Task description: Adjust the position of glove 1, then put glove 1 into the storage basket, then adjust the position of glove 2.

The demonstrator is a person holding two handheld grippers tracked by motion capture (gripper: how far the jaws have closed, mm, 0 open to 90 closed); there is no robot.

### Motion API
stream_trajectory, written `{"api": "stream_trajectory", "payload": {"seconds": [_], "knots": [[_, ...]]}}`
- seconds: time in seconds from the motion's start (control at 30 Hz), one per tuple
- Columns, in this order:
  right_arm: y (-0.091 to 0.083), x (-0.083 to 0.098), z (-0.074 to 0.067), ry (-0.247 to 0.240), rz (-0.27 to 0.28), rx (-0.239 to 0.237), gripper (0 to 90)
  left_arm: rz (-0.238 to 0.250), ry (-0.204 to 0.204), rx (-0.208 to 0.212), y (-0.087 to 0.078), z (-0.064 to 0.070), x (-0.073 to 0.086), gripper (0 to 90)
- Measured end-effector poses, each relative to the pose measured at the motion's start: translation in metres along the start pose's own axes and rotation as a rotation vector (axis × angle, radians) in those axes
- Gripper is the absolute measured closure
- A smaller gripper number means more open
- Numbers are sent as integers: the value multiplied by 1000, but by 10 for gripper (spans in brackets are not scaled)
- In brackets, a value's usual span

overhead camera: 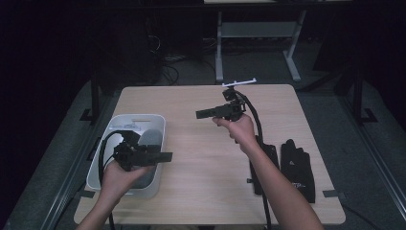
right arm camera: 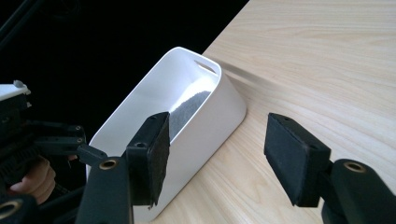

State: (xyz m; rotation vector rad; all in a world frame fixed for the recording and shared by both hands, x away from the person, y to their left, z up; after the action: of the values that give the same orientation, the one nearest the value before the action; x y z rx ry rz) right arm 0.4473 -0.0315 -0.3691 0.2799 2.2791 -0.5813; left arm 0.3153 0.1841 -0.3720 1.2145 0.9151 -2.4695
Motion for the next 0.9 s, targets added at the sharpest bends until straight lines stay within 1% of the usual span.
{"api": "stream_trajectory", "payload": {"seconds": [0.1, 0.13, 0.37, 0.43, 0.57, 0.67, 0.7, 0.73, 0.83, 0.9], "knots": [[-5, 0, 3, 2, 8, 6, 400, -2, -1, 9, 3, 1, -1, 268], [-6, 0, 3, 2, 7, 3, 400, 0, -8, 13, 3, 2, -2, 268], [-18, 1, 10, 8, 9, 22, 393, 2, 7, 33, 9, 9, -7, 266], [-24, 0, 12, 1, 11, 26, 392, 0, 5, 35, 11, 9, -7, 265], [-36, 1, 17, 12, 25, 40, 392, -6, 6, 44, 16, 12, -6, 265], [-47, 6, 24, 21, 33, 51, 393, -10, 13, 52, 20, 15, -5, 264], [-47, 6, 24, 21, 33, 51, 393, -10, 13, 52, 20, 15, -5, 264], [-54, 10, 28, 34, 31, 61, 393, -17, 16, 54, 22, 17, -5, 264], [-64, 15, 33, 44, 44, 69, 393, -24, 22, 55, 26, 20, -4, 264], [-71, 17, 37, 48, 52, 76, 393, -33, 27, 65, 32, 24, -3, 264]]}}
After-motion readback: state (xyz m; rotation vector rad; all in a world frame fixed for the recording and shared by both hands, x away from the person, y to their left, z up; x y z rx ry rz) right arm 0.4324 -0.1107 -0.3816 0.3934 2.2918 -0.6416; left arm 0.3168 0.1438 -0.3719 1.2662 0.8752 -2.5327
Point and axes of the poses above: each handheld gripper's, and its own axes: y roughly forward along the jaws, x roughly out of its underside, z roughly to its right, the point moved 6 cm from there along y, roughly forward along the jaws, and after that the axes turned 11 degrees about z, right-handed, at the moved point
